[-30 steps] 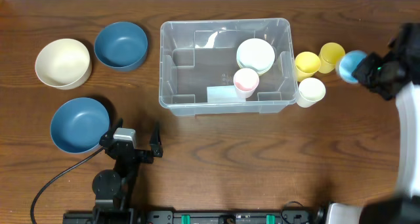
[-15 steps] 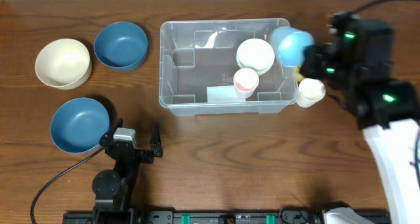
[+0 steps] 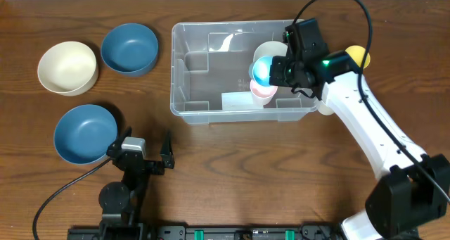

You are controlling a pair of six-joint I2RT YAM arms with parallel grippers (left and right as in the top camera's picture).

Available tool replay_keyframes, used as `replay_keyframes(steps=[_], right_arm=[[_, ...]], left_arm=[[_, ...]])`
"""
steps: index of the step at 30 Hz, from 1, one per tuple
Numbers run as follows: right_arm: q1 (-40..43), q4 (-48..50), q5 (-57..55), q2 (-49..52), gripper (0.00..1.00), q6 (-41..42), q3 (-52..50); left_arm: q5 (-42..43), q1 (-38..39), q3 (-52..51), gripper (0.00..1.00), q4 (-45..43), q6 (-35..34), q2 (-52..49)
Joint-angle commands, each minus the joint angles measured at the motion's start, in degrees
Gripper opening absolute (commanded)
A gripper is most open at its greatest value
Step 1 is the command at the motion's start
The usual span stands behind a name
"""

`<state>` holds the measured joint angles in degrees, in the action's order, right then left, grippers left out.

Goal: Pack container
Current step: 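Carry the light-blue cup into the bin onto the pink cup, then release the light-blue cup and move the right gripper to the white cup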

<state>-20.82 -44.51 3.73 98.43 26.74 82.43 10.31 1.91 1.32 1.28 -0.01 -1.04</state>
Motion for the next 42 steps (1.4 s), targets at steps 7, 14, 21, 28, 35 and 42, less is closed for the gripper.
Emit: replay_keyframes(steps=[7, 14, 21, 28, 35, 42], right_arm=[[-0.3, -2.2, -0.4, 0.1, 0.01, 1.5, 0.3], [-1.3, -5.2, -0.6, 0.1, 0.01, 1.3, 0.3], [-1.7, -5.2, -0.6, 0.2, 0.14, 1.2, 0.3], [-1.7, -5.1, -0.9, 0.2, 0.24, 0.8, 0.3], [-1.6, -4.8, -0.4, -0.1, 0.25, -1.9, 1.3], [2.1, -15.0, -0.7, -1.5, 0.31, -2.1, 10.5]], left_arm=[[0.6, -0.3, -1.1, 0.98, 1.9, 0.3, -0.1], [0.6, -0.3, -1.1, 0.98, 1.9, 0.3, -0.1], [0.6, -0.3, -1.1, 0.98, 1.9, 0.3, -0.1], [0.6, -0.3, -1.1, 0.98, 1.9, 0.3, -0.1], [0.6, -0.3, -1.1, 0.98, 1.9, 0.3, -0.1], [0.6, -0.3, -1.1, 0.98, 1.9, 0.3, -0.1]])
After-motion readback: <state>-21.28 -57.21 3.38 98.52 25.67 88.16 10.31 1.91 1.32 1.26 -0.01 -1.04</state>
